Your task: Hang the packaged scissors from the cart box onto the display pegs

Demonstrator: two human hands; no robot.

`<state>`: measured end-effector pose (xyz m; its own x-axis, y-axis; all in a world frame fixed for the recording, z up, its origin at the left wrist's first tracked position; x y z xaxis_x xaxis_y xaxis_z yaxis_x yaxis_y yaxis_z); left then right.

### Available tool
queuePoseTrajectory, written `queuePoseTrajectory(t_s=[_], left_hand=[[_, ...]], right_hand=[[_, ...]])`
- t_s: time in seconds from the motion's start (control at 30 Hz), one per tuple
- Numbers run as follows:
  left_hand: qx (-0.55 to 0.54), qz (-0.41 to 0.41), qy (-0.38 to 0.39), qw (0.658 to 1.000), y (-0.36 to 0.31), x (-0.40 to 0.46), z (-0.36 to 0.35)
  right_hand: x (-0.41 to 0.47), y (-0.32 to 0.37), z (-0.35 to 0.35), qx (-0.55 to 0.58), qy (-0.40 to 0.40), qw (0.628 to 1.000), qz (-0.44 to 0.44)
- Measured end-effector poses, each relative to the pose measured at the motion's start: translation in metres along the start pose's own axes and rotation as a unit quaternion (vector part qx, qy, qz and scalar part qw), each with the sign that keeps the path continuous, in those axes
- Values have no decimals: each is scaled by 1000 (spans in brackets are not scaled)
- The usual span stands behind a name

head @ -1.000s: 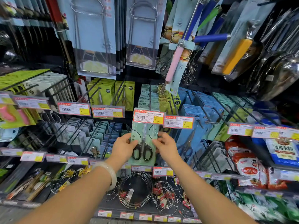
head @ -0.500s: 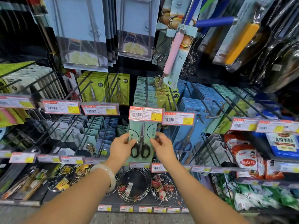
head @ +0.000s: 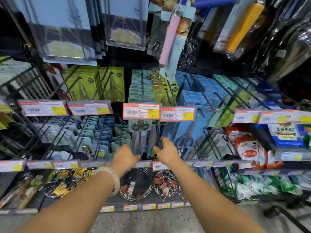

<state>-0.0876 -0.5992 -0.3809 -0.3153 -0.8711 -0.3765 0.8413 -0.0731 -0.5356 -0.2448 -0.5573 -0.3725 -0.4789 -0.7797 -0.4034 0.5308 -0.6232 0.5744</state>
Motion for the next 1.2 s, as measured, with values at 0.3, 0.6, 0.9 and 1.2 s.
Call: queuePoseTrajectory(t_s=[0.3, 0.6, 0.9, 1.2], left_hand=[[277, -247, 50, 927, -139, -33, -96], [335, -435, 94, 831, -343, -122, -229], [361, -580, 149, 715, -483, -252, -373], [367, -642, 215, 638, -590, -321, -497]], right_hand=[[-43, -128, 63, -270, -64, 961, -10], [-117, -314, 228, -239, -191, 940, -152], [-247, -494, 329, -159, -251, 897, -326], [-306, -634, 390, -95, -265, 855, -436]])
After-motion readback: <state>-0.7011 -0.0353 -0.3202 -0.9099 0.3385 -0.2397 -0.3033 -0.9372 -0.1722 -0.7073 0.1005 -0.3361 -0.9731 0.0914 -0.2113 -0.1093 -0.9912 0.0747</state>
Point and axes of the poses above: each hand's wrist, its own x-axis towards the middle knuckle, its own z-axis out of the back of the hand, y = z × x, the point moved 6 cm from there along x, towards the middle knuckle, and after that the axes turned 10 degrees about -z, right-handed, at the moved point
